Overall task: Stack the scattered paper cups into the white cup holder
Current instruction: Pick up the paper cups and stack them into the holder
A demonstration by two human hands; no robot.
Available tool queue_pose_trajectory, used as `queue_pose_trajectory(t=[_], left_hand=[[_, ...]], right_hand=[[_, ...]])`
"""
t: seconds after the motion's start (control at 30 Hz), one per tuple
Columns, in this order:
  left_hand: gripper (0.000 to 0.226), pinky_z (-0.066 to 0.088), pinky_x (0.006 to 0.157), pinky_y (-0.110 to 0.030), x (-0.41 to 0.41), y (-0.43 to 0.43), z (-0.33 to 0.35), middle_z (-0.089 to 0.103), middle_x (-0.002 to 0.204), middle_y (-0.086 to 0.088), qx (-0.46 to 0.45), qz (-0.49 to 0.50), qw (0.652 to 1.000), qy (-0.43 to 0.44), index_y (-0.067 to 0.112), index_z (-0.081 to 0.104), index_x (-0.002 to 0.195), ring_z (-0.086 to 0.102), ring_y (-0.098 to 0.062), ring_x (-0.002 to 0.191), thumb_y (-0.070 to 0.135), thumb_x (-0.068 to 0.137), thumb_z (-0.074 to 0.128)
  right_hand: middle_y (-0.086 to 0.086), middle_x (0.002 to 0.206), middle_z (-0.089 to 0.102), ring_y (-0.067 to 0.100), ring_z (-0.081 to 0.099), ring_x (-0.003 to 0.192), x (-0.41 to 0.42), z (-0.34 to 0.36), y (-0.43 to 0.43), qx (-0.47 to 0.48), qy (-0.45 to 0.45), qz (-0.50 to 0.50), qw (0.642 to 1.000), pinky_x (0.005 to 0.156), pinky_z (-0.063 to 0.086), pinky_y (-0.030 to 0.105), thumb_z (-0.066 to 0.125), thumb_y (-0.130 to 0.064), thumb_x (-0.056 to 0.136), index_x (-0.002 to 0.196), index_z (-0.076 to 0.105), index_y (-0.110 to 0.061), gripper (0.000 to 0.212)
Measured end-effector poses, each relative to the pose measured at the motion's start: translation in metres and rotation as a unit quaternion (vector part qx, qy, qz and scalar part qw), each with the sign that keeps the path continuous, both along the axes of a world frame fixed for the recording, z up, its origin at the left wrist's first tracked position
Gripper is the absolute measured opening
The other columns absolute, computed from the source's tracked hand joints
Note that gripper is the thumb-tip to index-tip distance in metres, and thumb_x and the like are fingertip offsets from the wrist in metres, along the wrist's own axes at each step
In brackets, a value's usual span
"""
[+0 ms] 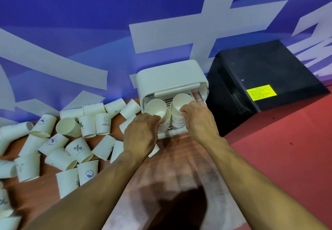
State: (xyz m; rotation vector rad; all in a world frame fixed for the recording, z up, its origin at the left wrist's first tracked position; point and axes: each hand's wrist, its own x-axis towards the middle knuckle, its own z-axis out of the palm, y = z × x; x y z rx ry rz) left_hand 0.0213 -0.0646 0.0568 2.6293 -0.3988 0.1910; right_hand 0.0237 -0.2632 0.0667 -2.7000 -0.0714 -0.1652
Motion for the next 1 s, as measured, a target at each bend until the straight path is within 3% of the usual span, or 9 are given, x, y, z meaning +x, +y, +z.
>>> queue_pose_trajectory(t=[0.17, 0.3, 0.43, 0.6, 0.73, 0.87, 1.0], left_hand=[[0.03, 0.05, 0.061, -0.039, -0.001, -0.002, -0.001, 0.066, 0.084, -0.001, 0.015, 0.011, 1.0, 0.017, 0.021, 0.071, 0.092, 0.061, -0.028, 0.082, 0.039, 0.096, 0.048], [0.03, 0.048, 0.059, -0.037, 0.0, -0.001, -0.004, 0.065, 0.082, -0.002, 0.025, 0.009, 0.999, 0.017, 0.02, 0.07, 0.09, 0.06, -0.028, 0.08, 0.038, 0.097, 0.047], [0.024, 0.046, 0.059, -0.036, 0.002, -0.001, -0.007, 0.065, 0.083, -0.002, 0.027, 0.006, 0.999, 0.026, 0.02, 0.068, 0.091, 0.059, -0.027, 0.082, 0.034, 0.099, 0.05], [0.018, 0.047, 0.058, -0.033, 0.004, -0.001, -0.013, 0.065, 0.079, 0.003, 0.017, -0.001, 1.0, 0.014, 0.024, 0.069, 0.09, 0.059, -0.024, 0.078, 0.034, 0.095, 0.056], [0.024, 0.049, 0.065, -0.034, 0.006, -0.003, -0.02, 0.07, 0.088, 0.003, 0.033, -0.009, 0.998, 0.052, 0.026, 0.073, 0.093, 0.059, -0.023, 0.087, 0.038, 0.095, 0.052], [0.025, 0.042, 0.069, -0.03, 0.009, -0.003, -0.024, 0.072, 0.093, 0.003, 0.043, 0.0, 0.996, 0.084, 0.029, 0.076, 0.098, 0.054, -0.021, 0.092, 0.04, 0.096, 0.054], [0.021, 0.038, 0.072, -0.026, 0.01, -0.002, -0.024, 0.07, 0.103, 0.005, 0.024, 0.002, 0.995, 0.099, 0.027, 0.074, 0.103, 0.055, -0.021, 0.099, 0.038, 0.094, 0.059]], right_hand=[[-0.002, 0.087, 0.052, 0.022, 0.047, 0.09, 0.001, -0.005, 0.003, -0.026, 0.024, 0.033, 0.999, 0.067, 0.047, 0.039, 0.052, -0.015, 0.094, 0.092, 0.065, -0.016, 0.014], [0.0, 0.079, 0.054, 0.024, 0.048, 0.081, 0.005, -0.022, 0.004, -0.029, 0.008, 0.036, 0.999, 0.075, 0.049, 0.046, 0.056, -0.006, 0.086, 0.087, 0.069, -0.013, 0.014], [-0.001, 0.077, 0.055, 0.021, 0.045, 0.074, 0.006, -0.033, 0.008, -0.021, -0.017, 0.023, 0.999, 0.063, 0.047, 0.041, 0.061, -0.004, 0.081, 0.083, 0.067, -0.014, 0.012], [-0.001, 0.077, 0.056, 0.018, 0.043, 0.072, 0.006, -0.04, 0.01, -0.037, -0.053, 0.03, 0.997, 0.062, 0.04, 0.03, 0.061, -0.006, 0.082, 0.082, 0.065, -0.015, 0.01], [-0.002, 0.079, 0.056, 0.019, 0.046, 0.074, 0.006, -0.046, 0.008, -0.037, -0.068, 0.028, 0.997, 0.066, 0.037, 0.027, 0.061, -0.007, 0.083, 0.083, 0.065, -0.016, 0.009], [-0.003, 0.079, 0.057, 0.018, 0.045, 0.073, 0.005, -0.048, 0.008, -0.036, -0.076, 0.027, 0.996, 0.063, 0.037, 0.025, 0.065, -0.004, 0.08, 0.081, 0.066, -0.015, 0.011], [0.0, 0.085, 0.06, 0.021, 0.049, 0.079, 0.003, -0.045, 0.011, -0.01, -0.081, 0.024, 0.996, 0.066, 0.048, 0.033, 0.065, -0.002, 0.08, 0.086, 0.068, -0.013, 0.013]])
